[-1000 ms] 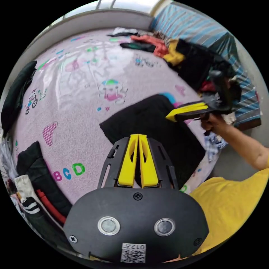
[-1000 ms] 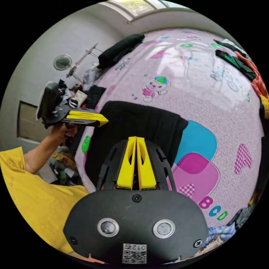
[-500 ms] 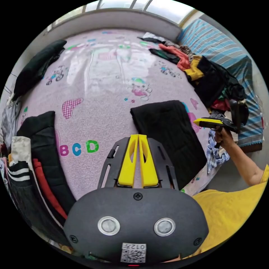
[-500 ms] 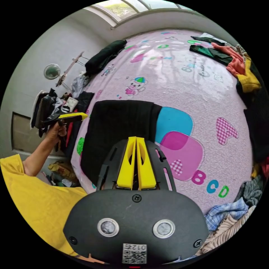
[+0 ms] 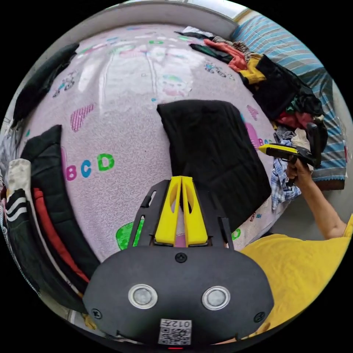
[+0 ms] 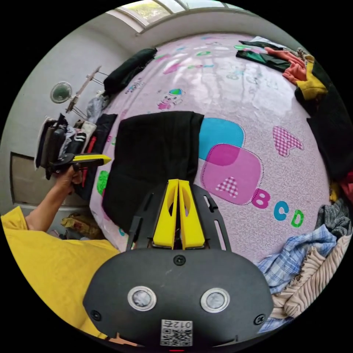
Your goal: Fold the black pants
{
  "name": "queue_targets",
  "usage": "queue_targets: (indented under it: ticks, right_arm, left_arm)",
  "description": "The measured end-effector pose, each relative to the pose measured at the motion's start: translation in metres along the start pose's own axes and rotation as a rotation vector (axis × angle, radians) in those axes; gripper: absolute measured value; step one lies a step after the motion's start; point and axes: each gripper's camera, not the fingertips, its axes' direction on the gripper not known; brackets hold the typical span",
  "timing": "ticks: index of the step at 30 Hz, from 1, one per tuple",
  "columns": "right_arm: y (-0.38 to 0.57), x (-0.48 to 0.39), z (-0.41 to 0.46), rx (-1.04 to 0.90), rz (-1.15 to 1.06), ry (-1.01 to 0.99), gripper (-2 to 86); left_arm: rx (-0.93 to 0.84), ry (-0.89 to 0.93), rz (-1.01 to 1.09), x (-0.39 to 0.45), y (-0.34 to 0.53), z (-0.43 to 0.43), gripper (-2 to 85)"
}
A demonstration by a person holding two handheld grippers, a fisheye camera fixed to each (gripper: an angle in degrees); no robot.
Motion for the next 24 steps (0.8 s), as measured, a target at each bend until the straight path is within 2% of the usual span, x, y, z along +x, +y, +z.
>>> queue_targets:
  ticks: [2,4,7,8,10,12,15,17,20,22,24]
  right_arm:
    - [0.014,-0.015,0.0,0.012,-0.037,-0.127,-0.1]
    - [0.021,-0.025,0.018,-0.061,-0.07,-0.16,-0.1]
    - [0.034,-0.022,0.044,-0.138,-0.068,-0.006,-0.1]
    - [0.04,-0.013,0.048,-0.143,-0.038,0.013,-0.1]
    - [0.048,0.001,0.042,-0.116,0.022,-0.015,-0.1]
    - [0.057,0.007,0.032,-0.093,0.05,0.051,-0.2]
    - [0.079,-0.003,0.011,-0.059,-0.009,0.012,-0.2]
    - [0.1,-0.019,0.008,-0.047,-0.063,-0.104,-0.1]
    - [0.119,-0.033,0.037,-0.15,-0.106,-0.164,-0.1]
    - [0.128,-0.029,0.055,-0.196,-0.096,-0.048,-0.1]
    - [0.137,-0.016,0.063,-0.203,-0.066,-0.047,-0.1]
  left_arm:
    - [0.041,0.055,0.056,0.023,0.008,-0.009,0.2]
    - [-0.055,0.118,0.146,0.054,0.01,0.013,0.1]
    - [-0.172,0.027,0.114,0.058,0.017,0.047,0.0]
    - [-0.172,0.058,0.094,0.054,0.019,0.05,0.0]
    - [-0.144,0.171,-0.028,0.031,0.031,0.045,0.0]
    - [-0.108,0.118,-0.066,0.025,0.042,0.029,0.2]
    - [-0.035,0.065,-0.01,0.043,0.063,-0.005,0.3]
    - [0.011,0.1,0.062,0.067,0.076,-0.016,0.3]
    - [-0.094,0.143,0.18,0.105,0.086,0.011,0.2]
    - [-0.188,0.051,0.135,0.105,0.096,0.041,0.0]
    - [-0.181,0.143,0.052,0.089,0.107,0.048,0.0]
